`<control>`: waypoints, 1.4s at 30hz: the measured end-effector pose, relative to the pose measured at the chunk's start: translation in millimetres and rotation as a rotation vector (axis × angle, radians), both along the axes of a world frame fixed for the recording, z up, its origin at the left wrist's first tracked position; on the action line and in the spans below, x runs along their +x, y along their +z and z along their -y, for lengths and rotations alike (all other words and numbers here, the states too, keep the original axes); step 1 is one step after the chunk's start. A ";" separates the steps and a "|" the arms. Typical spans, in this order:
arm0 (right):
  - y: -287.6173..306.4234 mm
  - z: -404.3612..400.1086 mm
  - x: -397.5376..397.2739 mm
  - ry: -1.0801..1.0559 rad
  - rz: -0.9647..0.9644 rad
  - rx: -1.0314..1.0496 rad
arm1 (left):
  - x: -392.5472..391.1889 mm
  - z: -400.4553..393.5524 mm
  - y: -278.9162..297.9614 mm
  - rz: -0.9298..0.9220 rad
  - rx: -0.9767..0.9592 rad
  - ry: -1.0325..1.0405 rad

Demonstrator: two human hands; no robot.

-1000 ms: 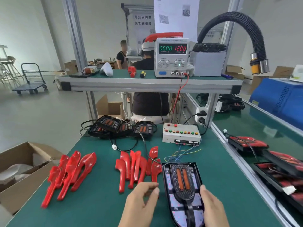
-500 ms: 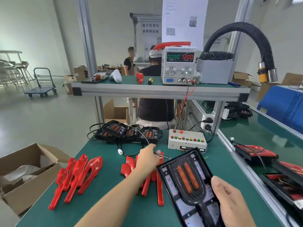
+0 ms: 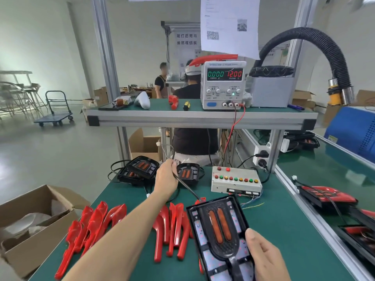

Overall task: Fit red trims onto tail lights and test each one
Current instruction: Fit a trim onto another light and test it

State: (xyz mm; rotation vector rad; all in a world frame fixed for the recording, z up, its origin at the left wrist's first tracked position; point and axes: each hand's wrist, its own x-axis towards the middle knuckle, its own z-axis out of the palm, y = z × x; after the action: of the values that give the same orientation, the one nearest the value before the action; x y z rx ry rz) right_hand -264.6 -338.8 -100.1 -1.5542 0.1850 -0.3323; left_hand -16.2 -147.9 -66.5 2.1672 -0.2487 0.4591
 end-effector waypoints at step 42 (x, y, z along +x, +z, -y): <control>111.6 37.9 82.9 0.737 -0.171 -0.953 | -181.2 31.1 -5.9 -1.212 -0.751 -0.711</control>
State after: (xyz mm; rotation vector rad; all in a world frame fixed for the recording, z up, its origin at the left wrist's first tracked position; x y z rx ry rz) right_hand -181.7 -376.7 11.4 -2.4478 -0.4877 0.3650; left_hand -197.4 -178.9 -72.3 1.1740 -0.1033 -1.0019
